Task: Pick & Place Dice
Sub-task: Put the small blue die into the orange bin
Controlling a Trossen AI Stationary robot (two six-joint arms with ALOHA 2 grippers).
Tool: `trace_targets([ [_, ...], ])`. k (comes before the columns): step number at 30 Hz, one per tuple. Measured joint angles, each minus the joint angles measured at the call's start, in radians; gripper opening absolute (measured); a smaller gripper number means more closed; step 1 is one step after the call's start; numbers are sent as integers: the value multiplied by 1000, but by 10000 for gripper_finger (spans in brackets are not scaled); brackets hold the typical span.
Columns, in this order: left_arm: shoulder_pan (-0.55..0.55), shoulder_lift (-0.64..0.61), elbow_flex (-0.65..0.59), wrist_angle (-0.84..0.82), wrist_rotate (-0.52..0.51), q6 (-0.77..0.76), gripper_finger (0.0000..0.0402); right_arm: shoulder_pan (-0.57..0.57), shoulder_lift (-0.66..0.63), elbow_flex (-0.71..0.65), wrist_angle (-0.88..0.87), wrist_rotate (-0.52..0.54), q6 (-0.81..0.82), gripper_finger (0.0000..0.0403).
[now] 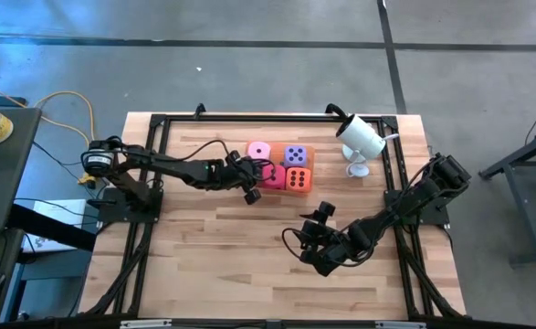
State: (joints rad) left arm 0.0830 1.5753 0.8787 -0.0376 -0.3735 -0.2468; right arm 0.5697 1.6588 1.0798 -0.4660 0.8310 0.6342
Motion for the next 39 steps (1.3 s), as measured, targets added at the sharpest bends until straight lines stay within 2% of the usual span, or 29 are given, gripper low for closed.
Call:
trace_targets([
  [18, -18, 0, 0, -47, 1, 40, 73, 0, 0, 0, 0, 4, -29, 239],
  [21, -23, 0, 0, -34, -1, 53, 91, 0, 0, 0, 0, 6, -31, 239],
  [26, -23, 0, 0, -25, -5, 56, 148, 0, 0, 0, 0, 7, -33, 239],
  [30, -23, 0, 0, -23, -57, 57, 185, 0, 0, 0, 0, 7, -34, 239],
  [39, -42, -1, 0, 25, -73, 59, 203, 0, 0, 0, 0, 4, -37, 239],
])
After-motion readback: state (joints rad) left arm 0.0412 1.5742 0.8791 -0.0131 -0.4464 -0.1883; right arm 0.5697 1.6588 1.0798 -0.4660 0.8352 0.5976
